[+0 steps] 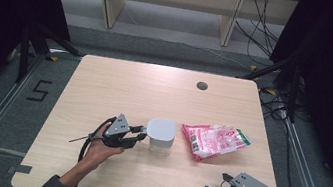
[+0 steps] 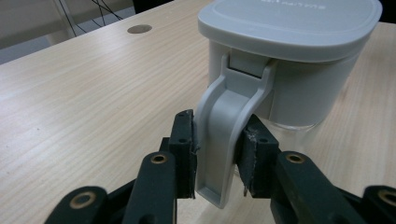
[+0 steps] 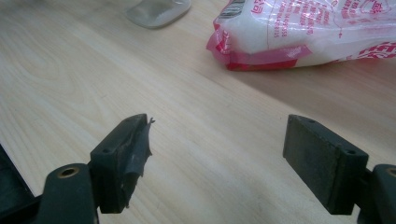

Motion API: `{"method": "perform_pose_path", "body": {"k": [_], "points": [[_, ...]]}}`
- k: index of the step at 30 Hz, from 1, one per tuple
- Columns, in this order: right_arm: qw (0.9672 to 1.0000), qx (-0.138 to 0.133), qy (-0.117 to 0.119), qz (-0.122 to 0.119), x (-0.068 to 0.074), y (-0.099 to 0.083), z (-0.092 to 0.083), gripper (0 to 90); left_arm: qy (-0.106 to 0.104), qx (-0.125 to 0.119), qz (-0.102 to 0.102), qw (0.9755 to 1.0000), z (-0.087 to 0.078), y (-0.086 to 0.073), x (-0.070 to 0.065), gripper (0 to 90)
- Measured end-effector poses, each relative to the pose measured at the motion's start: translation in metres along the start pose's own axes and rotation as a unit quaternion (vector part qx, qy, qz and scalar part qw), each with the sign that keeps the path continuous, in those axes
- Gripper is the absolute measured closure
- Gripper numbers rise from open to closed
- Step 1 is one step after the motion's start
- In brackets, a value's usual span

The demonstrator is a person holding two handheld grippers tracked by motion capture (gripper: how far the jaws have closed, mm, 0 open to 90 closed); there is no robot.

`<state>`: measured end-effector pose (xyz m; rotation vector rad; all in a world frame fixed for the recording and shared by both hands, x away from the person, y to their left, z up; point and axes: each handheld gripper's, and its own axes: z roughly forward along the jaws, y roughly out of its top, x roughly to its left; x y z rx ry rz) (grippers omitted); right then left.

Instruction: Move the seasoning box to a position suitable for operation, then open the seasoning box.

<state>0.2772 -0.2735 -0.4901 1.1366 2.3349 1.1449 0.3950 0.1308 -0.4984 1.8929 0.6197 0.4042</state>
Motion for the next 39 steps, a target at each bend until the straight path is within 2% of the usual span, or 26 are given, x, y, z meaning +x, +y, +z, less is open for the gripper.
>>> {"method": "perform_pose_path", "body": {"k": [1,2,3,4,5,6,7,10,13,14,18,21,23,25,26,27,28,29,30,32,33,35,39], "points": [[1.0,0.001,-0.001,0.003,0.0,0.0,0.0,23.6,-0.002,-0.002,-0.02,0.9998,0.0,0.0,0.0,66.7],[1.0,-0.003,-0.003,0.006,0.0,-0.001,0.0,23.6,-0.006,-0.002,-0.027,0.9996,-0.001,-0.001,0.001,64.3],[1.0,-0.001,-0.005,0.007,0.001,-0.001,-0.001,23.6,-0.007,-0.003,-0.023,0.9997,-0.002,-0.001,0.001,63.2],[0.9999,-0.012,-0.011,-0.005,-0.001,-0.001,-0.001,23.6,0.001,-0.001,-0.021,0.9998,-0.004,-0.001,0.0,61.1],[1.0,-0.005,0.001,0.007,-0.001,-0.001,0.0,23.6,0.002,-0.002,-0.017,0.9998,-0.005,0.0,0.0,58.1],[0.9999,-0.009,-0.008,-0.003,-0.002,0.0,-0.001,23.6,0.008,-0.001,-0.015,0.9999,-0.007,0.0,0.0,54.2],[1.0,-0.006,0.001,0.002,-0.001,0.0,0.0,23.6,0.01,0.002,-0.016,0.9998,-0.009,0.001,0.0,52.5],[0.9999,-0.006,-0.006,-0.006,-0.001,0.0,0.001,23.6,0.008,0.006,-0.016,0.9998,-0.015,0.003,-0.001,48.5],[0.9999,-0.007,-0.006,-0.005,-0.002,0.0,0.001,23.6,0.003,0.008,-0.01,0.9999,-0.023,0.007,-0.002,46.3],[0.9999,-0.006,-0.006,-0.005,-0.002,0.0,0.001,23.6,0.003,0.008,-0.021,0.9998,-0.027,0.009,-0.003,45.9],[1.0,-0.002,0.001,0.004,-0.001,0.0,0.0,23.9,-0.001,0.006,-0.022,0.9997,-0.035,0.015,-0.004,46.0],[1.0,-0.008,-0.004,-0.001,-0.001,0.0,0.0,23.8,-0.007,0.0,-0.016,0.9998,-0.04,0.022,-0.006,46.5],[1.0,-0.008,-0.005,-0.002,-0.001,0.0,0.0,23.9,-0.013,-0.007,-0.015,0.9998,-0.042,0.026,-0.007,49.5],[1.0,-0.005,-0.006,-0.002,0.0,0.0,0.0,23.9,-0.018,-0.014,-0.008,0.9997,-0.045,0.029,-0.007,56.2],[1.0,0.001,-0.001,0.0,0.0,0.0,0.0,23.9,-0.019,-0.014,-0.015,0.9996,-0.046,0.03,-0.007,60.4],[1.0,-0.002,-0.005,-0.005,-0.001,0.0,0.0,23.8,-0.019,-0.022,-0.014,0.9995,-0.047,0.031,-0.007,65.3],[0.9999,-0.004,-0.005,0.008,0.001,-0.001,0.001,23.7,-0.013,-0.029,-0.015,0.9994,-0.047,0.031,-0.006,69.3],[1.0,-0.003,-0.004,0.006,0.001,0.0,0.001,23.7,-0.003,-0.032,-0.026,0.9991,-0.048,0.032,-0.007,73.1],[1.0,-0.003,-0.004,0.006,0.001,0.0,0.001,23.7,-0.002,-0.033,-0.019,0.9993,-0.048,0.033,-0.006,78.6],[1.0,-0.004,-0.004,0.006,0.001,-0.001,0.001,23.6,0.005,-0.037,-0.025,0.999,-0.048,0.033,-0.007,81.2],[0.9999,0.001,-0.005,0.011,0.002,0.0,0.001,23.4,0.005,-0.04,-0.021,0.999,-0.047,0.034,-0.007,86.7],[1.0,0.0,-0.003,-0.004,0.0,0.001,0.002,23.1,0.005,-0.038,-0.013,0.9992,-0.047,0.037,-0.007,89.0],[1.0,-0.002,-0.005,0.005,0.003,0.001,0.002,22.2,-0.003,-0.044,-0.015,0.9989,-0.041,0.045,-0.009,89.2]]}}
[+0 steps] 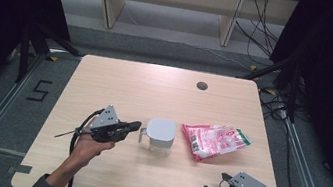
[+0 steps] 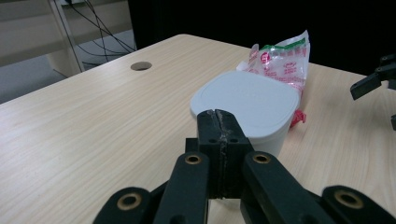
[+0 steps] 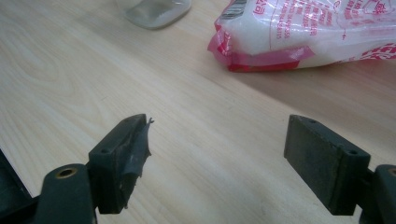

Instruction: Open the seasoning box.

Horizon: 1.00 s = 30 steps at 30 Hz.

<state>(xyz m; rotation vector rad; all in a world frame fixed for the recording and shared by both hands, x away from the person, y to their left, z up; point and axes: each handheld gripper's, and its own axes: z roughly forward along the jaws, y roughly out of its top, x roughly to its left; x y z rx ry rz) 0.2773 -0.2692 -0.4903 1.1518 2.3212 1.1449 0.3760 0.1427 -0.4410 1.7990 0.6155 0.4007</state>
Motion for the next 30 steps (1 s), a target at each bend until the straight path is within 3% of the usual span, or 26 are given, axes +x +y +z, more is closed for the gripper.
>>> {"method": "perform_pose_path", "body": {"k": [4,5,6,7,8,10,12,14,15,16,17,18,19,21,22,24,25,26,27,30], "points": [[0.9999,-0.009,0.002,-0.004,0.002,0.001,-0.001,20.8,-0.011,0.001,-0.002,0.9999,0.014,0.009,-0.004,89.1],[0.9999,-0.009,0.002,-0.004,0.002,0.001,-0.001,20.8,-0.014,0.007,-0.018,0.9997,0.017,0.01,-0.007,89.1],[0.9999,-0.012,-0.003,-0.005,0.002,0.001,0.0,19.8,-0.016,0.003,0.004,0.9999,0.021,0.012,-0.004,89.1],[1.0,-0.008,-0.001,-0.002,0.001,0.002,0.001,17.5,-0.02,0.003,0.01,0.9998,0.023,0.013,-0.002,89.0],[0.9999,-0.011,-0.003,-0.008,0.0,0.002,0.002,17.1,-0.017,0.009,0.006,0.9998,0.025,0.012,-0.002,89.0],[0.9999,-0.015,-0.005,0.004,0.003,0.003,0.002,17.2,-0.017,0.014,-0.003,0.9998,0.029,0.01,-0.001,88.7],[0.9998,-0.02,-0.002,-0.005,0.004,0.005,0.003,17.0,-0.014,0.022,0.012,0.9996,0.031,0.008,0.001,88.5],[0.9996,-0.025,-0.007,-0.015,0.006,0.006,0.004,17.9,-0.015,0.018,-0.007,0.9997,0.031,0.005,0.002,88.5],[0.9996,-0.025,-0.007,-0.015,0.006,0.006,0.004,17.9,-0.011,0.019,-0.003,0.9998,0.03,0.006,0.002,88.5],[0.9995,-0.024,-0.009,-0.018,0.006,0.006,0.004,18.1,-0.009,0.021,0.014,0.9996,0.029,0.006,0.003,88.3],[0.9994,-0.027,-0.011,-0.017,0.007,0.007,0.004,18.5,-0.009,0.019,0.008,0.9998,0.028,0.005,0.002,88.1],[0.9997,-0.025,-0.004,-0.003,0.01,0.007,0.004,19.9,-0.006,0.018,0.006,0.9998,0.028,0.005,0.002,88.0],[0.999,-0.039,0.005,-0.018,0.008,0.009,0.005,21.6,-0.006,0.018,0.006,0.9998,0.028,0.005,0.002,88.0],[0.999,-0.04,0.014,-0.017,0.01,0.012,0.007,22.8,-0.011,0.017,0.013,0.9997,0.027,0.004,0.003,87.8],[0.9977,-0.05,0.01,-0.045,0.009,0.016,0.009,24.3,-0.01,0.017,0.011,0.9997,0.027,0.004,0.003,87.8],[0.9971,-0.052,0.018,-0.053,0.012,0.022,0.013,31.2,-0.01,0.021,0.019,0.9995,0.026,0.004,0.004,87.8],[0.9956,-0.064,0.021,-0.065,0.013,0.026,0.017,35.3,-0.01,0.021,0.018,0.9996,0.026,0.004,0.003,87.8],[0.996,-0.065,0.025,-0.056,0.017,0.035,0.022,40.7,-0.007,0.02,0.009,0.9997,0.026,0.003,0.002,87.7],[0.996,-0.065,0.025,-0.056,0.017,0.035,0.022,40.7,-0.006,0.012,-0.001,0.9999,0.027,0.002,0.001,87.7],[0.9933,-0.083,0.034,-0.073,0.018,0.049,0.03,48.7,-0.008,0.009,-0.006,0.9999,0.026,0.001,0.002,87.7]]}}
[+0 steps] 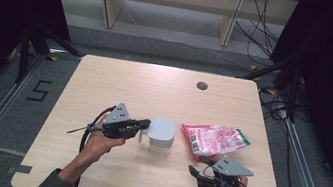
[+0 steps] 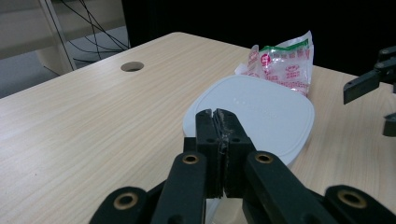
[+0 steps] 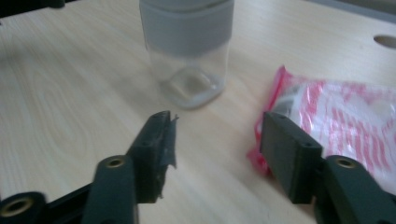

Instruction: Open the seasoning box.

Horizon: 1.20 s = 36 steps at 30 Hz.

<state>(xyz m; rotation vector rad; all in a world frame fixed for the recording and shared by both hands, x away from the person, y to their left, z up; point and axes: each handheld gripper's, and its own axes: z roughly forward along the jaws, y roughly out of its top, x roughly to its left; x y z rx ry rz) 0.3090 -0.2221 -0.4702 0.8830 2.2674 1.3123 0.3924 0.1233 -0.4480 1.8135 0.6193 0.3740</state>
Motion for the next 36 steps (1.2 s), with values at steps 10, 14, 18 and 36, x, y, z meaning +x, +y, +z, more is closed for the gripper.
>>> {"method": "perform_pose_path", "body": {"k": [10,14,18,36], "points": [[0.9993,-0.014,0.016,-0.031,-0.002,0.035,0.033,80.7,0.001,-0.004,0.004,1.0,0.0,-0.001,0.0,87.6],[0.9995,-0.015,0.017,-0.023,-0.003,0.041,0.043,86.5,0.0,-0.005,-0.002,1.0,0.0,-0.001,0.0,87.7],[0.9996,-0.014,0.022,-0.014,-0.006,0.045,0.046,89.5,0.001,-0.007,-0.005,1.0,-0.001,-0.002,0.001,87.6],[0.9986,-0.005,0.035,-0.039,-0.003,0.058,0.061,90.0,-0.001,-0.009,-0.006,0.9999,-0.001,-0.003,0.002,87.9]]}}
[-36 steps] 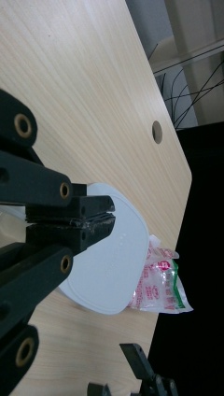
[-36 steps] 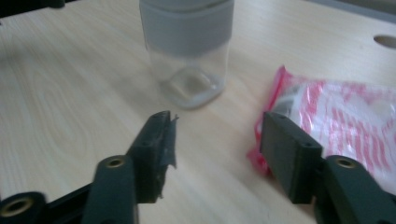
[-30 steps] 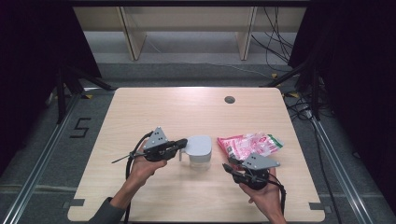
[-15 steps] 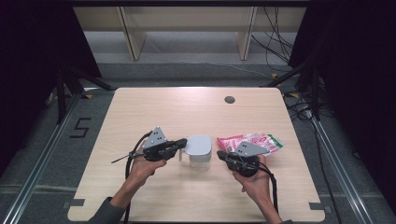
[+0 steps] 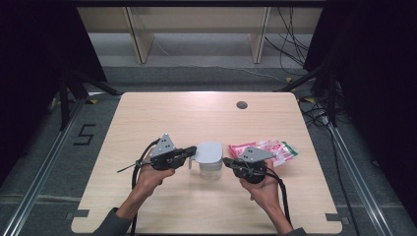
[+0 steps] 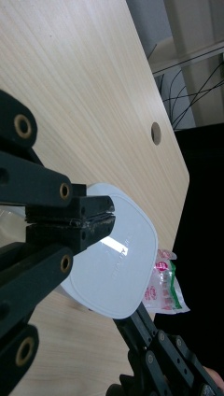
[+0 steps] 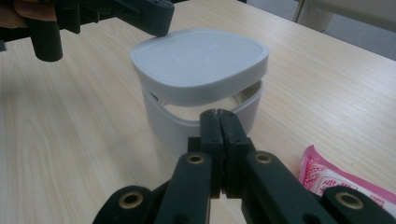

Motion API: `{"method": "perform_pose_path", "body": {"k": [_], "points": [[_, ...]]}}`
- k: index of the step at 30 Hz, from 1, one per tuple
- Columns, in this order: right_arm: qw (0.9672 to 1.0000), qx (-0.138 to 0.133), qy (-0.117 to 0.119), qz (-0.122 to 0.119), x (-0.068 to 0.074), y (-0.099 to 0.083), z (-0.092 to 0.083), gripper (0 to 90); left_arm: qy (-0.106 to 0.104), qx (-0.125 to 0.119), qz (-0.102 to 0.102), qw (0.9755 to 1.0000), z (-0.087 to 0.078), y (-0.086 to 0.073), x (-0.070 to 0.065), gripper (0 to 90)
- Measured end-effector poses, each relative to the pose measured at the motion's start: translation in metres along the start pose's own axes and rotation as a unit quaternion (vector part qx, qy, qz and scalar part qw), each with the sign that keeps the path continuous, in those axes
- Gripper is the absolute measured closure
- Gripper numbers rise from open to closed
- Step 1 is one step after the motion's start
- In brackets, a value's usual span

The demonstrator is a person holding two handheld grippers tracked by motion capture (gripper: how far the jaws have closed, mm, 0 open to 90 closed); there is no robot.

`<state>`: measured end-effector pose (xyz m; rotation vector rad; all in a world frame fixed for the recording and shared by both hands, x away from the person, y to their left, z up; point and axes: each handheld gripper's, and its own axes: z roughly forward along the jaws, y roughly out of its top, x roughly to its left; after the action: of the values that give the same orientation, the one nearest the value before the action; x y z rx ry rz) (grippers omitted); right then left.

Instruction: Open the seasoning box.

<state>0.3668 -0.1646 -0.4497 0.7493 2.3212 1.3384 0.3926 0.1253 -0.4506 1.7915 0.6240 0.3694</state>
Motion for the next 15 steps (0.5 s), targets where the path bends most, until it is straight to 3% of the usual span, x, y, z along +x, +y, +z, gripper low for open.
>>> {"method": "perform_pose_path", "body": {"k": [1,3,4,5,7,8,9,12,15], "points": [[0.9999,0.003,0.003,0.016,0.003,0.0,0.001,90.0,-0.001,0.0,0.0,1.0,0.0,0.0,0.0,87.9],[0.9999,0.008,0.011,0.0,0.003,0.003,0.002,90.0,0.001,0.0,-0.001,1.0,0.0,0.0,0.0,88.0],[0.9999,0.005,0.008,0.007,0.004,0.004,0.002,90.0,0.001,0.002,-0.001,1.0,-0.001,0.0,0.0,88.0],[1.0,0.001,0.008,-0.002,0.004,0.006,0.002,90.0,0.003,0.004,0.006,1.0,-0.002,0.0,0.001,88.0],[1.0,-0.002,0.005,-0.007,0.004,0.008,0.001,90.0,0.002,0.001,0.001,1.0,-0.001,-0.001,0.002,88.0],[1.0,0.0,0.003,0.002,0.006,0.009,0.001,90.0,0.002,0.001,-0.004,1.0,-0.001,-0.001,0.001,88.0],[1.0,-0.005,-0.001,-0.007,0.004,0.011,0.001,90.0,0.004,0.004,-0.005,1.0,-0.002,-0.001,0.001,87.9],[1.0,-0.004,0.003,0.0,0.005,0.015,0.003,90.0,0.004,-0.001,-0.01,0.9999,-0.004,-0.001,0.003,85.7],[0.9999,-0.008,0.006,-0.008,0.006,0.021,0.004,90.0,0.014,-0.009,-0.006,0.9999,-0.01,0.001,0.004,82.0]]}}
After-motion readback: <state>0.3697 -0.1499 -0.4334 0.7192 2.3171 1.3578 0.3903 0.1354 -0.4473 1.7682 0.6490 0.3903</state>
